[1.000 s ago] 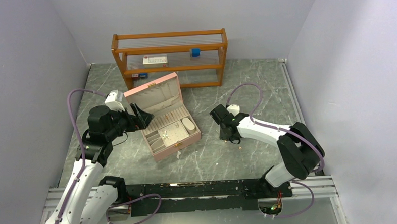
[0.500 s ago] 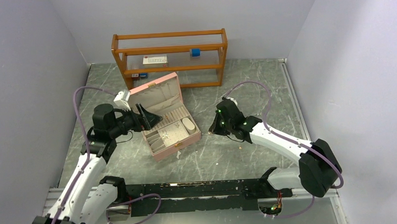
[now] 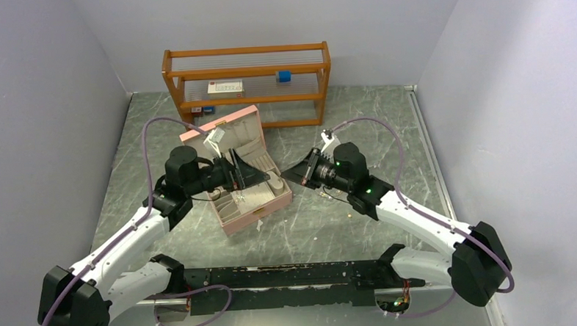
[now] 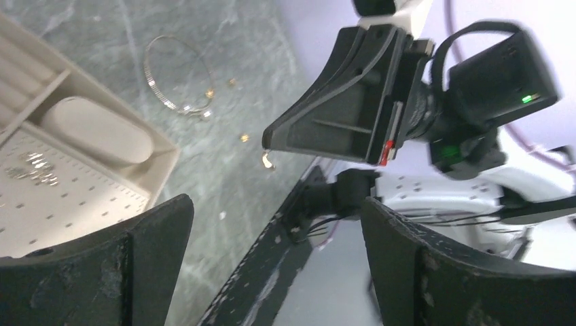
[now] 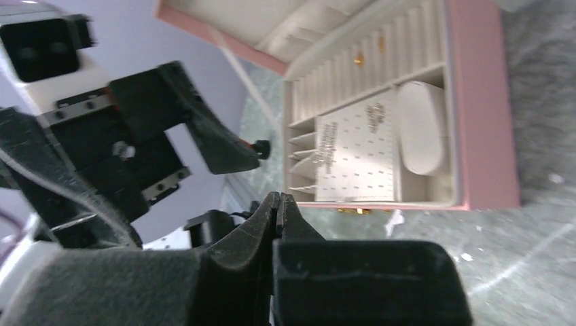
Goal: Organize the mixed jewelry
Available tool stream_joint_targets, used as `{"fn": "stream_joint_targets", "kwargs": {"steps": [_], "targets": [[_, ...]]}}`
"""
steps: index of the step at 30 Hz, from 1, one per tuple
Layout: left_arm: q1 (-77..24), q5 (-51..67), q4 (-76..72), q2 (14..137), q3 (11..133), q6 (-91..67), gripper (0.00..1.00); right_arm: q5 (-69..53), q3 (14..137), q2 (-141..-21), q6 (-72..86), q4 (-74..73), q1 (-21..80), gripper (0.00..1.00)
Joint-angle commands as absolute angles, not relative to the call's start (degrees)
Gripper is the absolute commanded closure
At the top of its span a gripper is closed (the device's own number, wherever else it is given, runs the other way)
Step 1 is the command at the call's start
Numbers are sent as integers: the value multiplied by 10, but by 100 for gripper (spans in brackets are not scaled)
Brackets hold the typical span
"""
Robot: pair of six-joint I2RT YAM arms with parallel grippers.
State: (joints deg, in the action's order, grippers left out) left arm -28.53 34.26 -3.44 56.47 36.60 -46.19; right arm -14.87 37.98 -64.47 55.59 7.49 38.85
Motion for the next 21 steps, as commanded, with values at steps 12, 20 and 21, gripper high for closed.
{"fn": "stream_joint_targets", "kwargs": {"steps": [12, 20, 21], "targets": [[-290, 400, -349, 584, 301, -763, 15, -207, 344, -603, 656, 266, 370, 100], [-304, 411, -406, 616, 286, -827, 20, -228, 337, -619, 653, 336, 370, 100], [-304, 412, -420, 619, 284, -840, 21, -230, 339, -621, 649, 337, 370, 100]]}}
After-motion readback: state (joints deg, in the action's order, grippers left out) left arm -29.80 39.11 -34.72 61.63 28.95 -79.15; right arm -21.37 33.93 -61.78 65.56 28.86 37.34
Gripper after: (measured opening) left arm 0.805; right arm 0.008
